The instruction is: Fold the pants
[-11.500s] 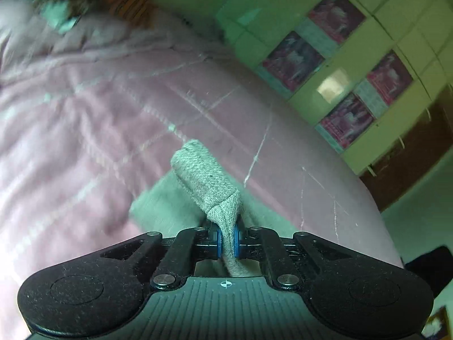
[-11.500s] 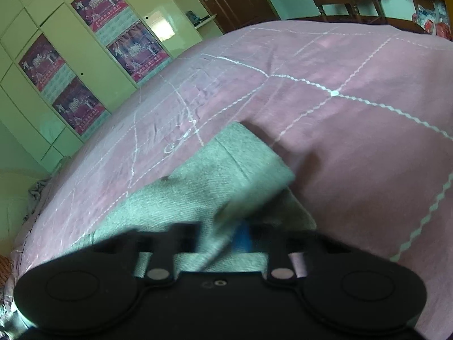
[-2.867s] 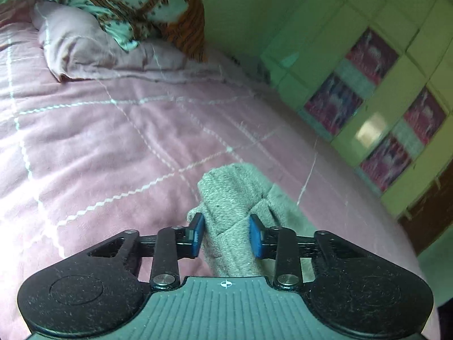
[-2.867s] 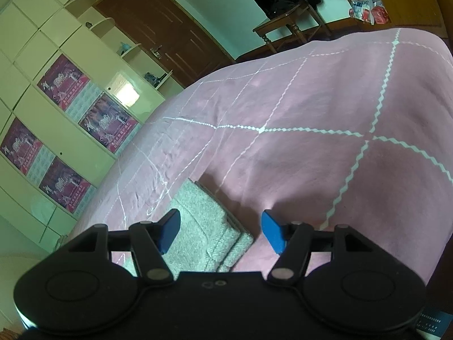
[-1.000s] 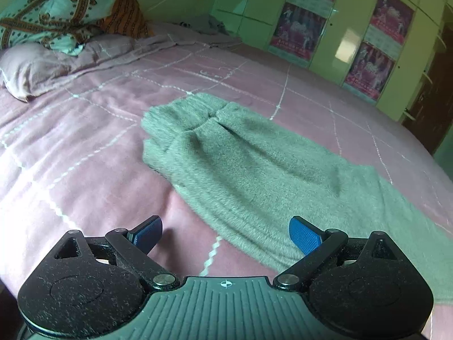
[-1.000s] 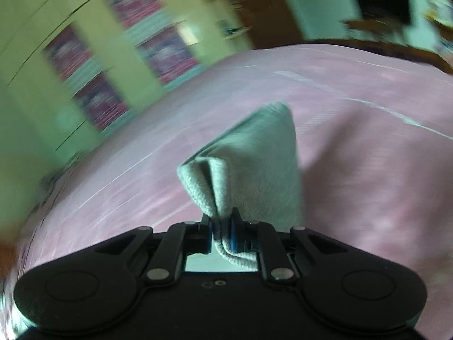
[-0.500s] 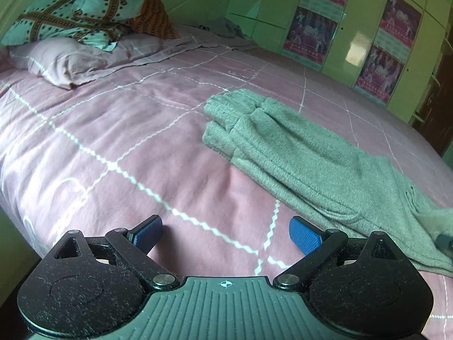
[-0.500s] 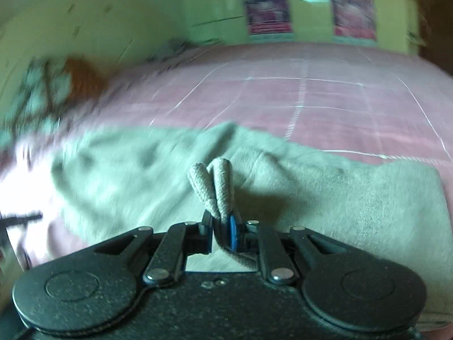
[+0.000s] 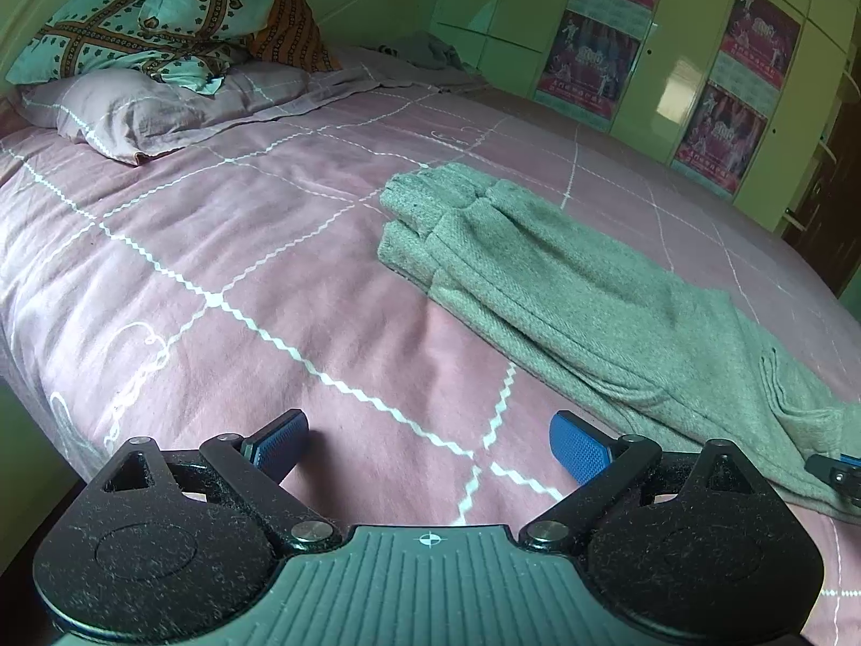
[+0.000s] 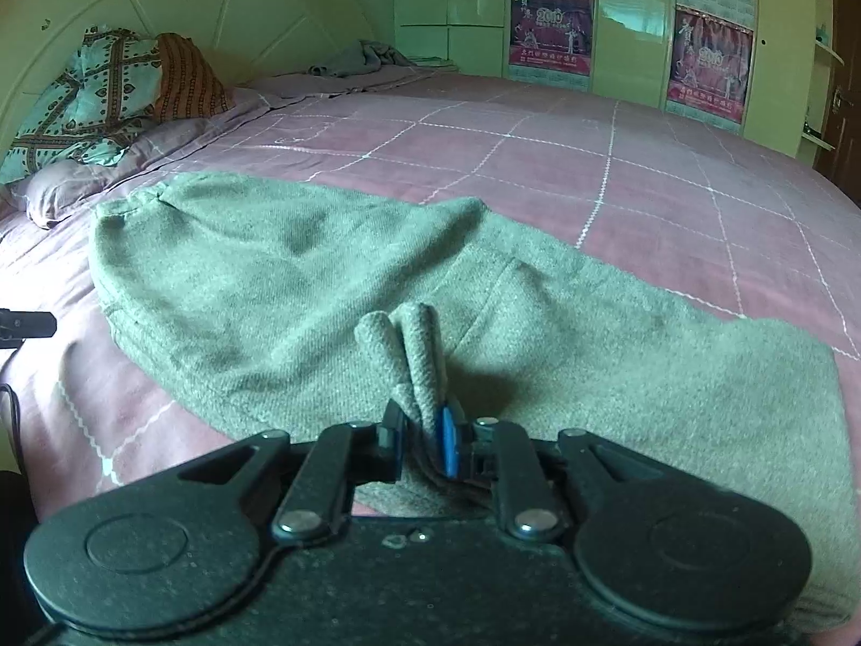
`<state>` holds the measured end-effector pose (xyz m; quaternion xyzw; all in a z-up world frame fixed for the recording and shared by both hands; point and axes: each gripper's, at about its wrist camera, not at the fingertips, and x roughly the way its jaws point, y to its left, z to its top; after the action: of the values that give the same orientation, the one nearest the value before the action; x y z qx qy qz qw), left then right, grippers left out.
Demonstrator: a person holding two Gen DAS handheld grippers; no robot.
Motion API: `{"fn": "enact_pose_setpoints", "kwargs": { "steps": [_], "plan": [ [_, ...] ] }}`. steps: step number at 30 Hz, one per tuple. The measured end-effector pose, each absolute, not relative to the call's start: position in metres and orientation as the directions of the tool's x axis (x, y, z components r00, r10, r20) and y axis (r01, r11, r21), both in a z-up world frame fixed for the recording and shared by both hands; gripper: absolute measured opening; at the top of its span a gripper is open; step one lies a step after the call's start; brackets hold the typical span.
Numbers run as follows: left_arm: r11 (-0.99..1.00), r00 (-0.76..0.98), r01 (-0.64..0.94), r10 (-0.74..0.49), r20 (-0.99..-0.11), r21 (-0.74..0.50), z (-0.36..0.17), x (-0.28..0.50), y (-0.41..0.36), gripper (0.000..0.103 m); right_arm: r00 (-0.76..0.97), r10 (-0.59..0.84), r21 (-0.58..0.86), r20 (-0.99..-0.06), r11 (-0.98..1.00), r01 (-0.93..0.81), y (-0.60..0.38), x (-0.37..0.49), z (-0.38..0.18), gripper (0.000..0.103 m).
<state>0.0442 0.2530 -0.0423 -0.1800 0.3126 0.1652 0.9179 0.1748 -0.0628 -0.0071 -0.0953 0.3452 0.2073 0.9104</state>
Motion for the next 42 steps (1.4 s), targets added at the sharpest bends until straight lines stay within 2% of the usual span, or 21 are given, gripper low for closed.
{"fn": "enact_pose_setpoints", "kwargs": {
  "steps": [3,4,5,6,7,8,9,14,15,17,19,24,31,32,33,34,37,40,42],
  "plan": [
    [0.879,0.745,-0.420,0.195,-0.638,-0.223,-0.040,0.042,0.248,0.096,0.668,0.311,-0.018,-0.675,0.899,-0.437,-0.056,0.174,-0.010,0.030],
    [0.877,0.744,-0.425,0.197,-0.639,-0.224,-0.039,0.042,0.246,0.096,0.664,0.324,-0.017,-0.673,0.892,-0.452,-0.049,0.169,-0.009,0.045],
    [0.875,0.750,-0.428,0.202,-0.630,-0.229,-0.035,0.041,0.243,0.096,0.654,0.360,-0.013,-0.665,0.870,-0.493,-0.039,0.161,-0.006,0.052],
    [0.875,0.762,-0.421,0.200,-0.616,-0.237,-0.029,0.040,0.239,0.096,0.645,0.399,0.001,-0.652,0.851,-0.525,-0.033,0.155,-0.002,0.055],
    [0.879,0.779,-0.405,0.188,-0.598,-0.251,-0.021,0.040,0.235,0.096,0.638,0.443,0.046,-0.630,0.841,-0.539,-0.034,0.151,0.003,0.035],
    [0.885,0.798,-0.381,0.168,-0.579,-0.268,-0.013,0.042,0.229,0.096,0.599,0.525,0.150,-0.605,0.814,-0.561,-0.043,0.152,0.008,0.028],
    [0.894,0.816,-0.344,0.134,-0.562,-0.286,-0.005,0.046,0.222,0.096,0.564,0.582,0.236,-0.585,0.788,-0.568,-0.052,0.153,0.012,0.028],
    [0.922,0.840,-0.127,-0.096,-0.534,-0.366,0.009,0.088,0.161,0.095,0.672,0.505,0.200,-0.542,0.854,-0.480,-0.109,0.146,0.024,0.032],
    [0.918,0.830,-0.088,-0.147,-0.539,-0.386,0.007,0.099,0.146,0.092,0.702,0.472,0.179,-0.533,0.874,-0.452,-0.124,0.143,0.026,0.033],
    [0.900,0.795,-0.030,-0.242,-0.556,-0.435,-0.003,0.118,0.120,0.065,0.757,0.400,0.152,-0.516,0.913,-0.378,-0.157,0.138,0.027,0.034],
    [0.867,0.744,-0.019,-0.321,-0.587,-0.498,-0.017,0.136,0.100,0.059,0.794,0.330,0.152,-0.511,0.944,-0.295,-0.189,0.135,0.025,0.036],
    [0.862,0.678,-0.062,-0.333,-0.655,-0.502,-0.034,0.162,0.069,0.059,0.830,0.202,0.141,-0.520,0.979,-0.150,-0.246,0.129,0.014,0.036],
    [0.768,0.676,-0.096,-0.417,-0.608,-0.633,-0.044,0.178,0.070,0.059,0.815,0.213,0.185,-0.539,0.974,-0.132,-0.260,0.129,-0.010,0.038],
    [0.758,0.679,-0.092,-0.427,-0.597,-0.646,-0.046,0.178,0.070,0.056,0.814,0.215,0.187,-0.540,0.973,-0.132,-0.260,0.128,-0.011,0.038],
    [0.748,0.687,-0.090,-0.431,-0.585,-0.657,-0.048,0.176,0.071,0.047,0.813,0.215,0.191,-0.541,0.973,-0.130,-0.261,0.129,-0.013,0.038],
    [0.742,0.683,-0.094,-0.437,-0.586,-0.664,-0.052,0.176,0.072,0.018,0.813,0.214,0.195,-0.542,0.973,-0.126,-0.263,0.128,-0.013,0.039],
    [0.732,0.732,-0.082,-0.416,-0.539,-0.676,-0.053,0.166,0.072,0.017,0.810,0.212,0.207,-0.547,0.972,-0.115,-0.271,0.126,-0.015,0.043],
    [0.765,0.778,-0.037,-0.382,-0.499,-0.643,-0.041,0.146,0.064,0.016,0.804,0.220,0.225,-0.552,0.968,-0.110,-0.274,0.127,-0.018,0.043],
    [0.801,0.757,-0.056,-0.356,-0.549,-0.597,-0.050,0.143,0.061,0.017,0.805,0.217,0.211,-0.552,0.970,-0.117,-0.272,0.126,-0.018,0.043]
  ]
}}
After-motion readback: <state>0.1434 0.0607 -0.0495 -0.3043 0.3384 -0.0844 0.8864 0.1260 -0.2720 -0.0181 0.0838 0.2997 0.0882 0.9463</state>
